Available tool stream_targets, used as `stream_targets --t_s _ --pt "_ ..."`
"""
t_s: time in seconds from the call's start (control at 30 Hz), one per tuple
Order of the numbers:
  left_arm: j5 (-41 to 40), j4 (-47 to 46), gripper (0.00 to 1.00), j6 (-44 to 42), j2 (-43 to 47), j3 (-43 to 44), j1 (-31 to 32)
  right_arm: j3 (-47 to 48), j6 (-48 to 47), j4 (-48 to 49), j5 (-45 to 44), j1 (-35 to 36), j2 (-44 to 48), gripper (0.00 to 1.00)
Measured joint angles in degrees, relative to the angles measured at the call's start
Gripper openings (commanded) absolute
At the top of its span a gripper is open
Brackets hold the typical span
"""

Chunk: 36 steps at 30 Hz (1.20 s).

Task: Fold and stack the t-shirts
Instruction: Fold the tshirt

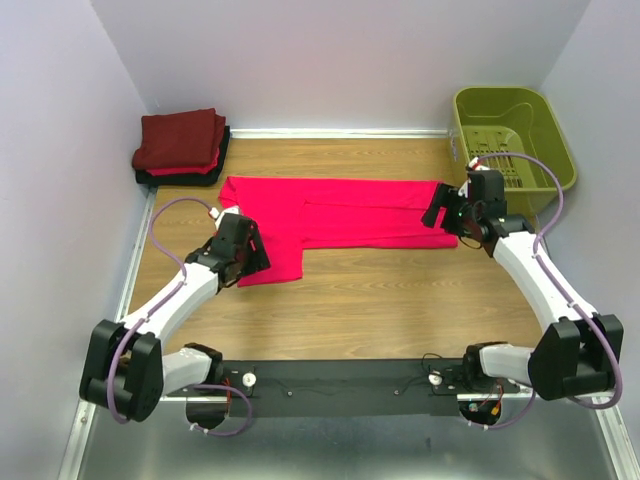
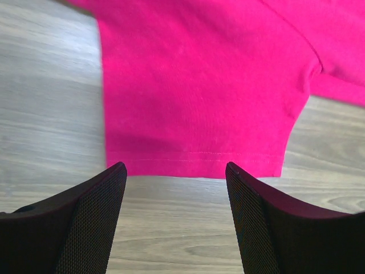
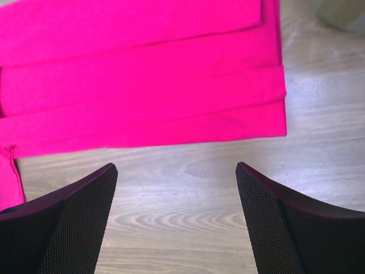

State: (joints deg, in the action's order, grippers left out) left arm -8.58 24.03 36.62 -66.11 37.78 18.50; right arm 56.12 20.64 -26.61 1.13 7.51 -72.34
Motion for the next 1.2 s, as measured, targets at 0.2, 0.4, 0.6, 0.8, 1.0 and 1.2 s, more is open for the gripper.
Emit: stream_targets --t_s 0.2,0.4,0.6,0.8,1.0,1.2 --pt "-1.3 -0.2 0.72 1.4 -5.8 0.0 3.1 -3.3 -0.1 0.0 1.9 0.0 2.7 0.91" --pt "-3.8 -0.2 0.64 2.5 -13.1 2.1 6.1 -6.6 -0.2 0.0 3.5 0.0 6.4 0.91" --pt "-6.4 -0.7 0.41 3.3 -16.4 3.9 8.1 -8.9 -0.2 0.0 4.8 0.0 9.0 0.91" --pt "-8.1 -0.7 0.0 4.2 -17.0 4.2 8.3 -10.5 -0.2 0.0 5.4 0.0 11.0 0.91" --pt "-11.7 4.1 0.0 2.1 -18.0 11.8 8.4 -10.7 -0.2 0.0 5.9 0.0 11.9 0.91" --pt "-16.6 4.1 0.0 -3.1 -23.6 27.7 8.4 -10.7 -0.2 0.0 6.9 0.0 12.1 0.91"
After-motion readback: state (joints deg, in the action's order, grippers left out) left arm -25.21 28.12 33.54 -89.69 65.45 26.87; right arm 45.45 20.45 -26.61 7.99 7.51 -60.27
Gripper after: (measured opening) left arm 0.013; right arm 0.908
